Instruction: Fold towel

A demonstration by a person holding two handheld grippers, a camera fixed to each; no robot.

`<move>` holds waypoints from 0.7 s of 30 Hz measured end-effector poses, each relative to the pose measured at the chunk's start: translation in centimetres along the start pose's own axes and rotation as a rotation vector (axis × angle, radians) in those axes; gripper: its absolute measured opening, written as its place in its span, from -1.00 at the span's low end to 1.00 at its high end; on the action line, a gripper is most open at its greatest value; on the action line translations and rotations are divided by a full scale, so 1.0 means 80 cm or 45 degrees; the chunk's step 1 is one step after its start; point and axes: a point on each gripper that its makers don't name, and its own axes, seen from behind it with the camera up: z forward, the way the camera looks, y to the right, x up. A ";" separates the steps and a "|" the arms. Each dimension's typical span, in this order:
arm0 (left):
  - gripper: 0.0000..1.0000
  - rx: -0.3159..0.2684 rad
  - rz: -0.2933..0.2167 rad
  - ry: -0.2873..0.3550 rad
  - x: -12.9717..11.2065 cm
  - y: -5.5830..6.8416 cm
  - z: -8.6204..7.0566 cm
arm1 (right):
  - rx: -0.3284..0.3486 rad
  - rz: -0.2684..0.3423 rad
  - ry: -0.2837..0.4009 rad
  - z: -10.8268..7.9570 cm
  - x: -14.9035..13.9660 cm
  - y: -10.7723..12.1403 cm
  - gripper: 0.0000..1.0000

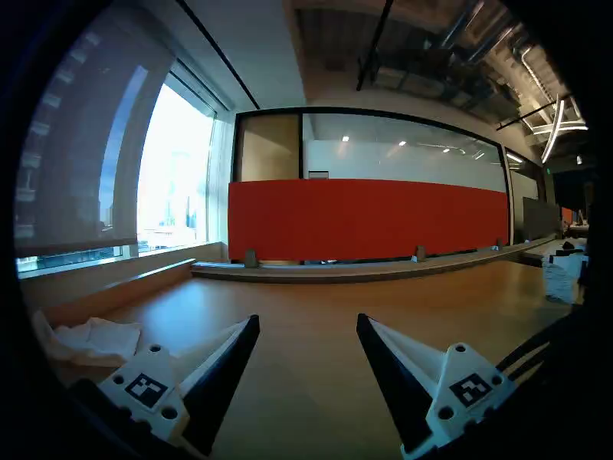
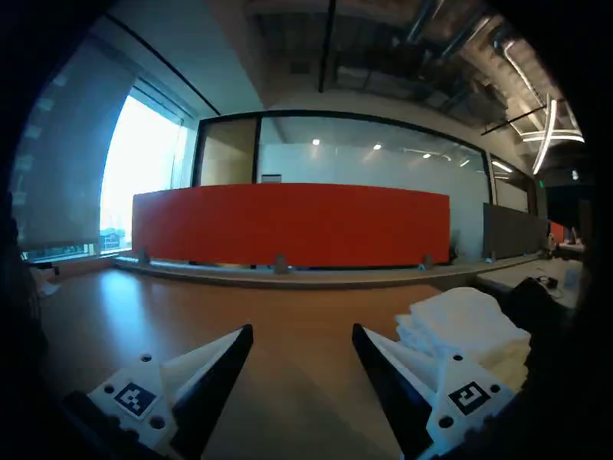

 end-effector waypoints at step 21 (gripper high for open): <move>0.88 0.000 0.000 0.000 -0.001 0.000 0.000 | 0.003 0.015 0.036 -0.009 -0.001 -0.005 1.00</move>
